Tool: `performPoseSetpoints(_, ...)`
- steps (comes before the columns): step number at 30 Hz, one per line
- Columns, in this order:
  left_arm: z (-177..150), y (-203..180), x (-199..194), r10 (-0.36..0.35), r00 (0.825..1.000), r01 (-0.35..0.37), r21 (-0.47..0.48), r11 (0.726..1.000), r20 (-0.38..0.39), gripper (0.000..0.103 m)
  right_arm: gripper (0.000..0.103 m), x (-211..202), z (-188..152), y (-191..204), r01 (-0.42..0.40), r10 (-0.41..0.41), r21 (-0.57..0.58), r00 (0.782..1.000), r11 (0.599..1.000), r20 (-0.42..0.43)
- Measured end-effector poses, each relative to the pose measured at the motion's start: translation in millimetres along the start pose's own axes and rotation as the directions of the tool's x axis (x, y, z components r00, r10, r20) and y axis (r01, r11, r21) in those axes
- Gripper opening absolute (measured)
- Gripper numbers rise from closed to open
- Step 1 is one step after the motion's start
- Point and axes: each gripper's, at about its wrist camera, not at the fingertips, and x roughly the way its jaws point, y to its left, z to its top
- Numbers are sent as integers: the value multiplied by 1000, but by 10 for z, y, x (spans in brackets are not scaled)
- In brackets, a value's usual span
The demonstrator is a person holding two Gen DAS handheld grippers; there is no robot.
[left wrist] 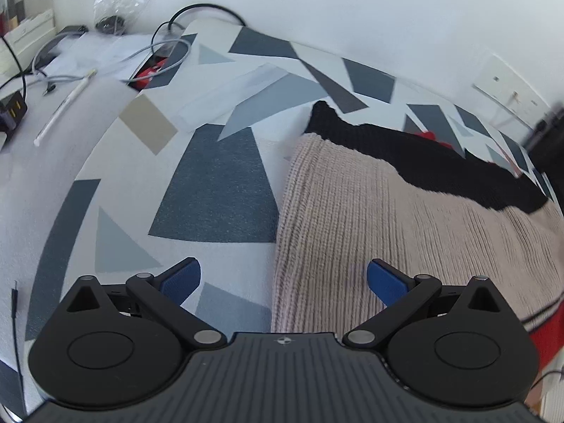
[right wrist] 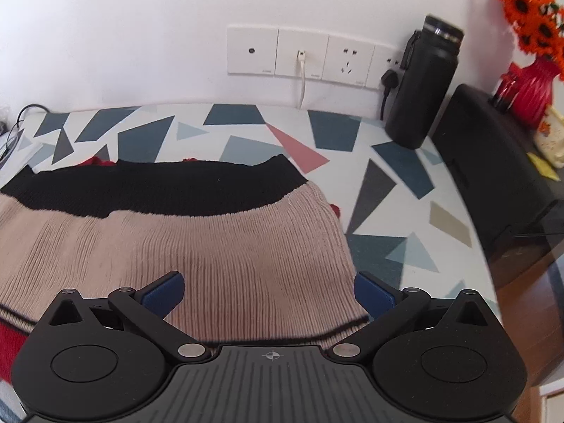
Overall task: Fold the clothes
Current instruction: 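Lower both open grippers over the beige folded cardigan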
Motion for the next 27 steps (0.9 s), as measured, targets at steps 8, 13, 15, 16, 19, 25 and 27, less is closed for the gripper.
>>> performPoseSetpoints(8,141,-99,262,-5,999,3,-52,999,-42,103,102,699,83,-265,-99,101,22,991,995,-93)
performPoseSetpoints(13,131,-83,344,-26,998,22,-79,997,-50,103,102,986,120,-387,-133,139,46,980,990,-143)
performPoseSetpoints(15,136,-71,354,-33,998,30,-75,997,-47,103,102,1050,112,-378,-132,133,20,980,991,-150)
performPoseSetpoints(16,140,-66,361,-36,998,32,-72,997,-47,103,102,1064,96,-368,-125,126,16,982,992,-141)
performPoseSetpoints(19,162,-69,384,-34,998,31,-54,998,-55,103,102,1092,49,-344,-103,105,18,988,994,-111)
performPoseSetpoints(25,230,-73,427,-25,996,20,-60,998,-81,103,102,1092,-16,-296,-59,61,28,997,998,-50)
performPoseSetpoints(27,235,-68,433,-25,996,20,-61,998,-82,103,102,1083,-34,-291,-50,51,40,998,998,-38)
